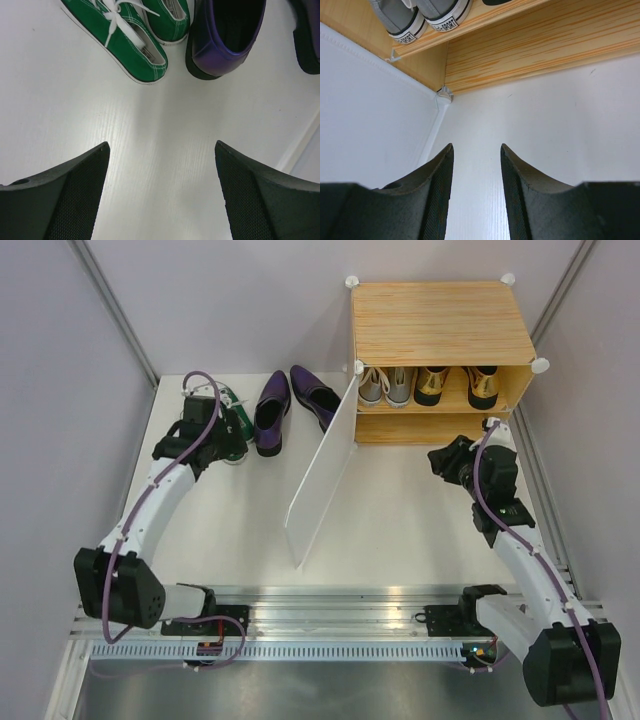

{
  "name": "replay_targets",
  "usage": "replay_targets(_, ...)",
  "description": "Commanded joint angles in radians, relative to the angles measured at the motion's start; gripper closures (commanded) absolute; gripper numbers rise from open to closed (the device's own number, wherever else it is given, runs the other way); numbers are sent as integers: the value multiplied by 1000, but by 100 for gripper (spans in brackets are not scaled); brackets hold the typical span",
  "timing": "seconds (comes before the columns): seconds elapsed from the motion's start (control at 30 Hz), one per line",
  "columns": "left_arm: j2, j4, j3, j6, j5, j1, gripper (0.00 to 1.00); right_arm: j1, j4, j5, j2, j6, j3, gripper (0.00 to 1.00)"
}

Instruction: Place and organize the shoes in the shoe cabinet

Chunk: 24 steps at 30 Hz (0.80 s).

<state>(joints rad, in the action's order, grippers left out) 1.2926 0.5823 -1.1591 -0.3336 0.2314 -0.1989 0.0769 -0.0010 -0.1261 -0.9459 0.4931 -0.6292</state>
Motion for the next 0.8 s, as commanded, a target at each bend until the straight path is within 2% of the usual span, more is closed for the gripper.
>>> replay_targets(0.0, 72, 16, -108, -71, -133, 23, 12, 12, 18, 17, 30, -1, 17, 52)
replay_targets(0.1, 152, 39, -191, -73, -167, 23, 14, 18, 18, 22, 44, 7, 17, 52)
replay_targets(0.23, 279, 21, -290, -70, -129, 23, 15, 23, 29, 22, 67, 16, 25, 52)
replay_targets(0.43, 571, 73, -546, -96, -145, 23, 19, 37, 32, 29, 91, 16, 34, 52)
replay_targets(0.57, 755, 120, -722, -113, -147, 23, 25, 37, 36, 48, 76, 13, 34, 51)
replay_targets(0.77, 859, 131, -806, -145, -175, 23, 30, 37, 35, 40, 64, 12, 31, 50)
